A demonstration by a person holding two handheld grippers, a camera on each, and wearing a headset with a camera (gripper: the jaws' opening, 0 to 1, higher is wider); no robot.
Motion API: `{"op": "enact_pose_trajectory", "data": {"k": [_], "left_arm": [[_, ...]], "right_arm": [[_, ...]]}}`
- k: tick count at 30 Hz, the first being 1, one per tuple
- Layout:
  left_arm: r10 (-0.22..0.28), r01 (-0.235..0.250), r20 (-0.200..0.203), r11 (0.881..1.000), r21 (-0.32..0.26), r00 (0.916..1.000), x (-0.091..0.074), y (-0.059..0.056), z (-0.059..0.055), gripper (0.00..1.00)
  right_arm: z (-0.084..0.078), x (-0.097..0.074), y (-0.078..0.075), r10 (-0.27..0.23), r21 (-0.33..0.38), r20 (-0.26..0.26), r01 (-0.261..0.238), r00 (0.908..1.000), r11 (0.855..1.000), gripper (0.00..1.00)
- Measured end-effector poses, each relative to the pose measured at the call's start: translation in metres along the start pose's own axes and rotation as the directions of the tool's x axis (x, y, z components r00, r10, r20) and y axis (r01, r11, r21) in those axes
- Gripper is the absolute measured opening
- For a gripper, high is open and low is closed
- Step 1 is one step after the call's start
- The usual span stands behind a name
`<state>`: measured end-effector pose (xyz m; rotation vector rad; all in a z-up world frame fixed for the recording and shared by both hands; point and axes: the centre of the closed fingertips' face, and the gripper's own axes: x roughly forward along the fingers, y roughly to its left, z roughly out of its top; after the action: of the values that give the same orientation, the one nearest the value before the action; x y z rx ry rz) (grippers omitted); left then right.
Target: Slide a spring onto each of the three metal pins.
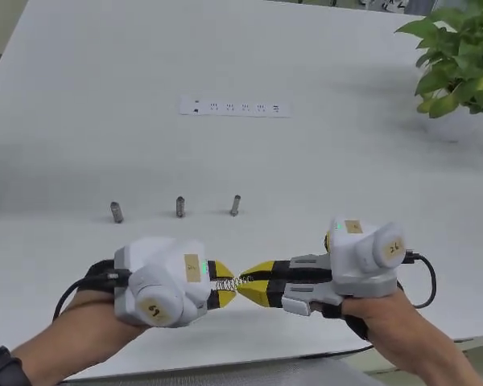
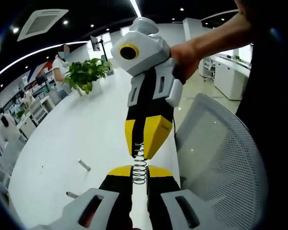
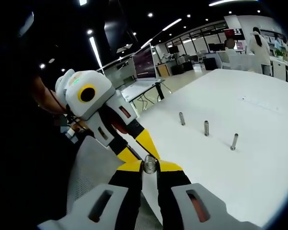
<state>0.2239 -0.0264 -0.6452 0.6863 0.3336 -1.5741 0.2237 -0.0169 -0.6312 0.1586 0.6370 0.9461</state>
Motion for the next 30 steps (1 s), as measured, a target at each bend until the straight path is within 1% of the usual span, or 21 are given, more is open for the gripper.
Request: {"op": "enact_pose_trajectory", "data": {"k": [4, 7, 12, 16, 21, 23, 26, 27, 30], "left_arm": [[0.0, 0.0, -0.001, 1.0, -0.009, 1.0, 0.003, 0.0, -0.002, 0.03], [-0.002, 0.002, -0.011, 1.0, -0.008, 0.9999, 0.005, -0.001, -0.005, 0.03], [0.0, 0.0, -0.023, 1.0, -0.019, 0.9997, 0.004, -0.001, -0.011, 0.03], [-0.003, 0.002, -0.019, 1.0, -0.027, 0.9998, 0.005, -0.001, -0.011, 0.03], [-0.006, 0.006, -0.014, 0.999, -0.04, 0.9999, 0.009, 0.001, -0.01, 0.03], [-0.009, 0.009, -0.007, 0.999, -0.048, 0.9999, 0.012, 0.002, -0.009, 0.02], [-0.008, 0.008, -0.003, 0.999, -0.051, 1.0, 0.015, 0.003, -0.008, 0.02], [-0.008, 0.008, 0.004, 0.998, -0.06, 1.0, 0.017, 0.005, -0.006, 0.02], [-0.008, 0.009, 0.011, 0.998, -0.063, 0.9999, 0.019, 0.005, -0.004, 0.02]], "right_arm": [[-0.001, 0.001, -0.001, -0.012, -0.012, -0.016, 0.012, 0.9998, 1.0, 0.09], [-0.001, 0.001, -0.001, -0.013, -0.021, -0.025, 0.013, 0.9996, 1.0, 0.09], [0.001, -0.001, 0.0, -0.013, -0.029, -0.024, 0.013, 0.9996, 0.999, 0.09], [0.002, -0.001, 0.0, -0.016, -0.044, -0.032, 0.015, 0.9994, 0.999, 0.09], [0.006, 0.0, 0.0, -0.031, -0.092, -0.064, 0.025, 0.9975, 0.995, 0.09], [0.008, 0.0, -0.001, -0.038, -0.113, -0.081, 0.029, 0.996, 0.993, 0.09], [0.01, 0.0, -0.003, -0.047, -0.133, -0.092, 0.034, 0.9946, 0.99, 0.09], [0.011, 0.0, -0.004, -0.052, -0.146, -0.097, 0.037, 0.9939, 0.989, 0.09], [0.012, -0.001, -0.004, -0.057, -0.167, -0.114, 0.038, 0.9918, 0.985, 0.09]]}}
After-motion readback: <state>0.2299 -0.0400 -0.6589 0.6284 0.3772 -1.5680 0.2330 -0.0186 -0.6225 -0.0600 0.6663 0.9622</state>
